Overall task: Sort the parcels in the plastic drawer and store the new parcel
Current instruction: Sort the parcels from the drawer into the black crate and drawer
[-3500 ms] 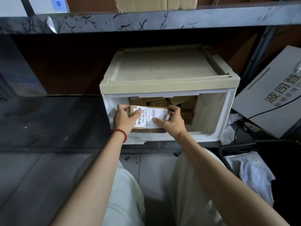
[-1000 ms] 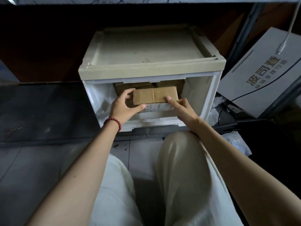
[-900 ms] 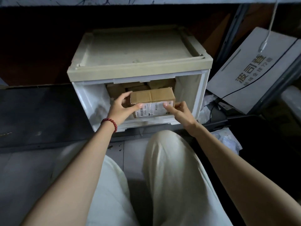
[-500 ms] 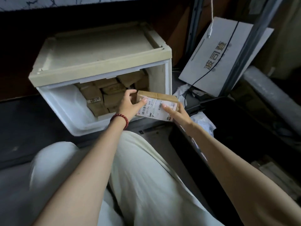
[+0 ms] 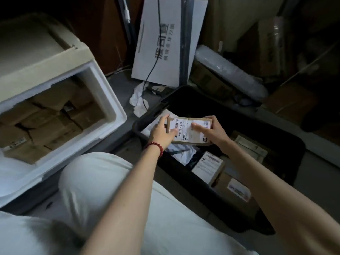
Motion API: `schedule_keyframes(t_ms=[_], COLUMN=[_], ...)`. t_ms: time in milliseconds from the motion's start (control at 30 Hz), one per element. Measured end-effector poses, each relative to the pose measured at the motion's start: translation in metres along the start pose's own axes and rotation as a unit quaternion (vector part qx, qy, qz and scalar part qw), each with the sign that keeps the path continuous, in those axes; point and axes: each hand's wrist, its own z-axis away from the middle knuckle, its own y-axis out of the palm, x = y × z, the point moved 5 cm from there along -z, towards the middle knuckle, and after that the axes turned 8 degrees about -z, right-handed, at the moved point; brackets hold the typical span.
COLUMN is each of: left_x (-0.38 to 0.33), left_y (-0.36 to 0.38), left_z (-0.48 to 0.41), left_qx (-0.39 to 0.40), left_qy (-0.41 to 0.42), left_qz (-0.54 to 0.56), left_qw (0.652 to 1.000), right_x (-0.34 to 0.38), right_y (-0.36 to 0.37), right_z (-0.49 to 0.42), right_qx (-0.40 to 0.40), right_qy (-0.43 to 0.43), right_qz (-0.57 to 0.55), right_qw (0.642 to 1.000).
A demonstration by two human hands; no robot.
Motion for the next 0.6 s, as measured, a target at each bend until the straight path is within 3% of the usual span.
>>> schedule_keyframes(t_ms=[333,600], left_x=[-0.04,-0.062], left_y=[0.109,0.166], left_z=[-0.008,-0.013], left_qx=[0.162,0.211], left_qy=[0.093,0.119], left_qz=[-0.131,-0.138], left_qw=[0.974,0.96], right_x=[-0.081,-0.099], right_y=[-0.087,-0.124], right_z=[0.058,0.069], right_qx=[-0.147,-0.226], right_qy=[0.07,0.074], right_qz=[-0.025,0.02], right_qw=[0.986,0.971])
